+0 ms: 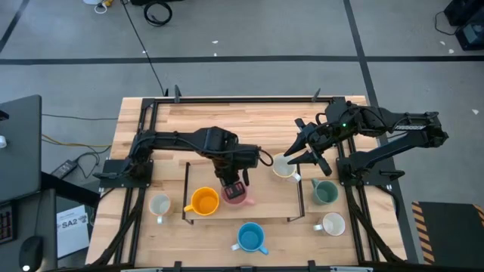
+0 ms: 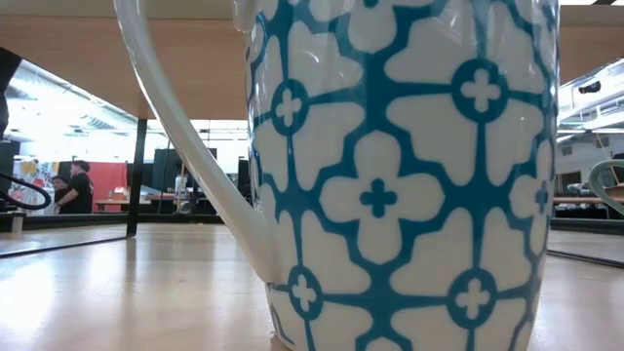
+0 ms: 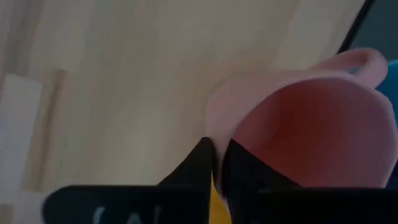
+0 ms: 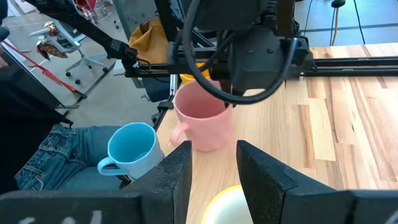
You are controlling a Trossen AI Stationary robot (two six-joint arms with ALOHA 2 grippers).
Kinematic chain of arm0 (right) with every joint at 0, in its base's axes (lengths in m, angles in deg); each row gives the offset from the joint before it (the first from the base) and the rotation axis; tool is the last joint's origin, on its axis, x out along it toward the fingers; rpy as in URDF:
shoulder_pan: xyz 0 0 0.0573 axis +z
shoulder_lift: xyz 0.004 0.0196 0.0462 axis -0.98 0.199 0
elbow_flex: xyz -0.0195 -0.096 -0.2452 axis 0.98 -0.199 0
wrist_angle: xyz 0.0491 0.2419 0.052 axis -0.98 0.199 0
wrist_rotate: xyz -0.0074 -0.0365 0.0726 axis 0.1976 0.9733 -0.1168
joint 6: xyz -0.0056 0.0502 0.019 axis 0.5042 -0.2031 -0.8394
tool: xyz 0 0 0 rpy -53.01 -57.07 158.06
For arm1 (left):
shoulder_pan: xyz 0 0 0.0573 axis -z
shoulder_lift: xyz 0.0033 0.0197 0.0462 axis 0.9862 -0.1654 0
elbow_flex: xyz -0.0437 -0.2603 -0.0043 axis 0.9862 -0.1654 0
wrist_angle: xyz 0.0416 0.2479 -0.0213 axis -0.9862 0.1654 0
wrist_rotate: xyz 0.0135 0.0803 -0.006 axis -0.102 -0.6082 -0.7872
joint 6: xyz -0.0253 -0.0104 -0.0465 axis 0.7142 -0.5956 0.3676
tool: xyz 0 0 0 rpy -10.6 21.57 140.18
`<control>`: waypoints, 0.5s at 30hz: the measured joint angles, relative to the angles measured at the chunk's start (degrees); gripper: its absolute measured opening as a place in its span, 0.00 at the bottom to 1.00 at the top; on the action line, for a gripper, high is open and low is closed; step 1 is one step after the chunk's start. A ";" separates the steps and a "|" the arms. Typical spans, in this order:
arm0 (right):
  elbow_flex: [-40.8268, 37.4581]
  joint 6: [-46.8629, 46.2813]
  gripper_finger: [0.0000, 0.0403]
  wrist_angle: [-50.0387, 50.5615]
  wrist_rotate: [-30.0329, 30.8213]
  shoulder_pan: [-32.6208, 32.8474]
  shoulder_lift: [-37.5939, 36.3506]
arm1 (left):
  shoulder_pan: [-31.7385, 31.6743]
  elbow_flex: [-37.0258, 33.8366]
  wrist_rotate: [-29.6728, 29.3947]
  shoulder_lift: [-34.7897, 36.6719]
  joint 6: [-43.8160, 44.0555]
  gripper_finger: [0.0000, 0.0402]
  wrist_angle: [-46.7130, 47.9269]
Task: Place coffee mugs
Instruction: Put the pink mug on the shelf
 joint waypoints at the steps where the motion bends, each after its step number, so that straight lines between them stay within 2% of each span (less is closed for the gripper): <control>1: 0.00 0.00 0.33 0.01 0.00 0.00 0.00 | -0.23 0.00 -0.27 0.00 -0.68 0.05 -0.22; 15: 0.00 0.00 0.33 0.03 0.00 0.00 0.01 | -1.96 -0.02 -0.82 0.00 -1.04 0.12 -3.60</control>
